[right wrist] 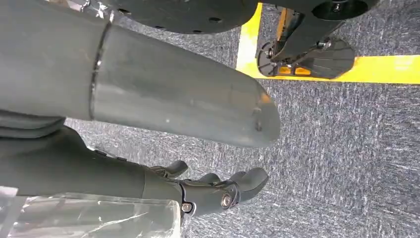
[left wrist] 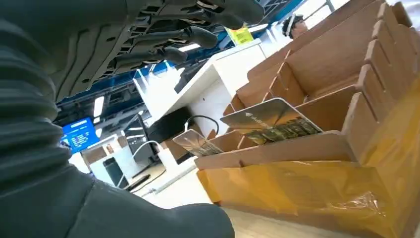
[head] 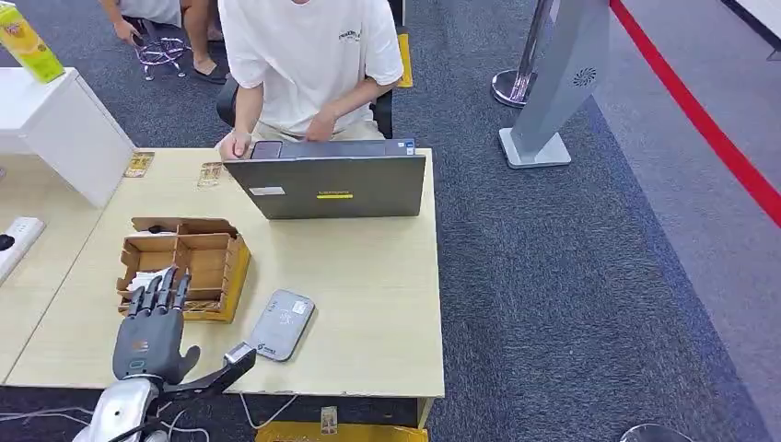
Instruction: Pass the card to the sensor for recognition and then transmit it.
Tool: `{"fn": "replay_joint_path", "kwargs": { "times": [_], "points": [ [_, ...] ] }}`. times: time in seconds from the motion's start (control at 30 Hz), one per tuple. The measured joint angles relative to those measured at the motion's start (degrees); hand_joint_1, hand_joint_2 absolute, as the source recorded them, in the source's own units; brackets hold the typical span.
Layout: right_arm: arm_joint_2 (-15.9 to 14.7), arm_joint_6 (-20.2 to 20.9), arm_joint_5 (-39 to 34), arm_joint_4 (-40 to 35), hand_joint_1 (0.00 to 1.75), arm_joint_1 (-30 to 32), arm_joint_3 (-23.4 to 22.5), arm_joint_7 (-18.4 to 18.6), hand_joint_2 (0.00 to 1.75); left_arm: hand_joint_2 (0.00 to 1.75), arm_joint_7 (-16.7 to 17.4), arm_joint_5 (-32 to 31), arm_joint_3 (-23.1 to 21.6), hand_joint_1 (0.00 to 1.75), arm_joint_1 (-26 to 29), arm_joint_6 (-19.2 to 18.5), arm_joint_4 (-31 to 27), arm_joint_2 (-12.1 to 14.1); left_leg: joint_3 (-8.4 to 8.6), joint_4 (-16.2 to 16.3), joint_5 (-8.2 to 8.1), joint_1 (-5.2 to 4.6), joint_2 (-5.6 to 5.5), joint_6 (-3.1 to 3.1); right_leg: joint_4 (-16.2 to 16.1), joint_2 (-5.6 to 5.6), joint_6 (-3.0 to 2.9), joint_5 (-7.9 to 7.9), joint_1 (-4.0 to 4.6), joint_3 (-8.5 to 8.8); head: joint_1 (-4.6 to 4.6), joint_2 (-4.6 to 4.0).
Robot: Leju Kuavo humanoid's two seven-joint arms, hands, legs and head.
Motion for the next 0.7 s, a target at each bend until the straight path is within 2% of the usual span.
{"fn": "replay_joint_path", "kwargs": {
  "times": [0.07,0.13,0.7],
  "points": [
    [-0.07,0.22,0.85,0.0,0.0,0.0,0.07,0.15,0.0,1.75,-0.83,-1.38,0.72,0.0,0.16,5.96,0.42,0.0,0.01,0.0,0.0,0.01,0.01,0.0,0.0,0.01,0.0,0.0,0.0,0.0,0.0,0.0],
    [-0.13,0.26,1.05,0.0,0.0,-0.01,0.09,0.17,0.0,1.75,-2.29,-1.49,2.12,0.0,0.07,9.44,1.0,0.0,0.02,0.0,0.0,0.0,0.01,0.0,0.0,0.0,0.0,0.0,0.0,0.0,0.0,0.0],
    [-0.22,0.26,1.03,0.0,0.0,0.0,0.13,0.18,0.0,1.75,-3.08,-1.51,4.5,0.0,0.11,10.05,3.54,-0.57,0.01,0.0,0.0,0.0,0.0,0.0,0.0,0.0,0.0,0.0,0.0,0.0,0.0,0.0]
  ]
}}
